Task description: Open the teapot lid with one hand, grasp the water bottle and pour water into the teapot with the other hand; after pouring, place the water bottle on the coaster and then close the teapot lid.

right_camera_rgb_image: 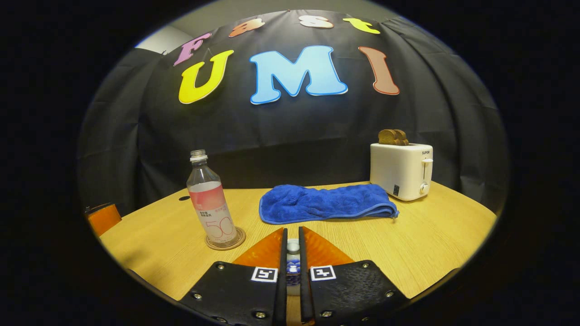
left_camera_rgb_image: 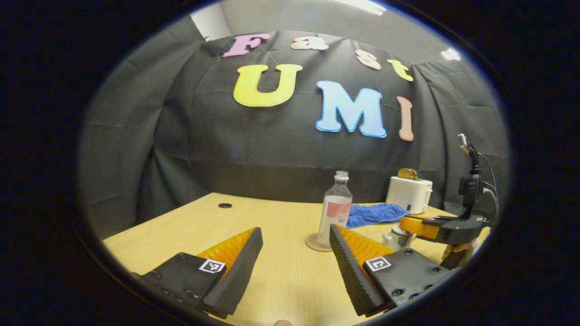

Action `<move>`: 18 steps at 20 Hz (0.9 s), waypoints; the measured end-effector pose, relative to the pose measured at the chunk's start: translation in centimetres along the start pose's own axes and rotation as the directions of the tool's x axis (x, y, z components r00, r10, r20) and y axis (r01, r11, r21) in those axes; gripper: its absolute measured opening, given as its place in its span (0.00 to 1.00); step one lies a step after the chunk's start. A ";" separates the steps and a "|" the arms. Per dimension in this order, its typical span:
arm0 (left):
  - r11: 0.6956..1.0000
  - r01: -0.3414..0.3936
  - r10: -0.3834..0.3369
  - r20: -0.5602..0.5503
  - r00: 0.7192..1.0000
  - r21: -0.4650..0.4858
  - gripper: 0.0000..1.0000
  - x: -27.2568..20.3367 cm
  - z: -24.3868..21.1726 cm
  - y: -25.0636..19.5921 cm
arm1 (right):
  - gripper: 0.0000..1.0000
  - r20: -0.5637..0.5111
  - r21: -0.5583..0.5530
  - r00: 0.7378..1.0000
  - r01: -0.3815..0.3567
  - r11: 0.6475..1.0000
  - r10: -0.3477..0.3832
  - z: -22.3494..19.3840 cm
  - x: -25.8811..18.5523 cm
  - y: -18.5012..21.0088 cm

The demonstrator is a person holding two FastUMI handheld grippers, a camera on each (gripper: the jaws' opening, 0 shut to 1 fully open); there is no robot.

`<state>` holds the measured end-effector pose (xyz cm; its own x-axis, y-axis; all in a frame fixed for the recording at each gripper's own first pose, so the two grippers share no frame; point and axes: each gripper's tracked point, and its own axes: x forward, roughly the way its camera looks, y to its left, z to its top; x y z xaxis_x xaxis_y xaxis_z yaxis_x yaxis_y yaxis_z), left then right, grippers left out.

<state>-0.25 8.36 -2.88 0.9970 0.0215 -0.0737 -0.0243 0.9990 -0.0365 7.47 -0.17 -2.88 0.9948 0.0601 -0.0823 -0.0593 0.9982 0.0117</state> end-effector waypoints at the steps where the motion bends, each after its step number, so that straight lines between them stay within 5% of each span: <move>1: 1.000 -0.004 0.004 0.004 1.000 0.007 1.00 -0.1 0.2 -0.5 | 0.14 0.021 -0.010 1.000 0.006 1.000 -0.006 0.7 -0.5 0.0; 2: 1.000 -0.009 0.009 0.010 1.000 0.016 1.00 -0.3 0.2 -0.8 | 0.30 0.052 -0.013 0.998 0.024 1.000 -0.024 1.5 -0.8 -0.6; 3: 0.999 -0.005 0.005 0.019 1.000 0.032 1.00 -0.5 0.6 -1.4 | 0.31 0.080 -0.011 0.996 0.028 1.000 -0.027 2.5 -1.5 -0.8; 10: 0.992 0.043 -0.055 0.094 0.994 0.121 1.00 -4.4 4.4 -6.9 | 0.31 0.208 0.008 0.978 0.000 1.000 -0.002 6.5 -8.7 0.7; 18: 0.996 0.077 -0.082 0.114 0.990 0.047 1.00 -9.6 5.8 -10.4 | 0.26 0.266 -0.079 0.960 -0.071 0.994 0.090 7.6 -17.3 4.7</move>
<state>-9.16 -1.99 3.96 0.9975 -0.0563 0.0436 0.0561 0.9984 0.0050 -9.37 3.45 6.12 0.9715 0.1455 0.1873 -0.1362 0.9888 -0.0617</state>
